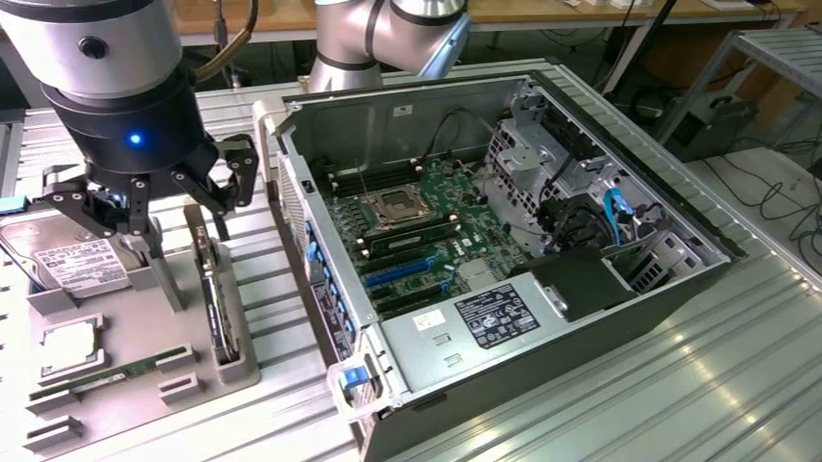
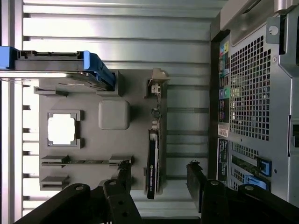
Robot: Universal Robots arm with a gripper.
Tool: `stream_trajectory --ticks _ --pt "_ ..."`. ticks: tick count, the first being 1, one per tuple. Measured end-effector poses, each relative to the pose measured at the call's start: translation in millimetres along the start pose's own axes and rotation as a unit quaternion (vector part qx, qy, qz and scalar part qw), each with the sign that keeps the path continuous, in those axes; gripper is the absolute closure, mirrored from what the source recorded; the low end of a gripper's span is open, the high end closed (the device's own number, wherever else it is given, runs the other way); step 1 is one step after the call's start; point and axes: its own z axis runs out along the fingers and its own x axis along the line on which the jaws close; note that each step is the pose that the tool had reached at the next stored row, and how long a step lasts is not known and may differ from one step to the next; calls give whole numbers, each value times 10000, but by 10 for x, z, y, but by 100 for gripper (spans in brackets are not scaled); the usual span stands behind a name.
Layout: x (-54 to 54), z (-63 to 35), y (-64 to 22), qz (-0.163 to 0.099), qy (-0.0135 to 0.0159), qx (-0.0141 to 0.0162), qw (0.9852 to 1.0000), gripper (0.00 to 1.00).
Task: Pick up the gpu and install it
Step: 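Pick up the gpu and move the gpu toward the slot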
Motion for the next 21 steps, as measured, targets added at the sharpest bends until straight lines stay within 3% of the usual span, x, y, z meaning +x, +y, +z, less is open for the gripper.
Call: stream_trajectory --ticks 9,21 --pt "2 94 -15 0 0 0 10000 40" --pt "8 292 -62 1 0 -1 10000 40"
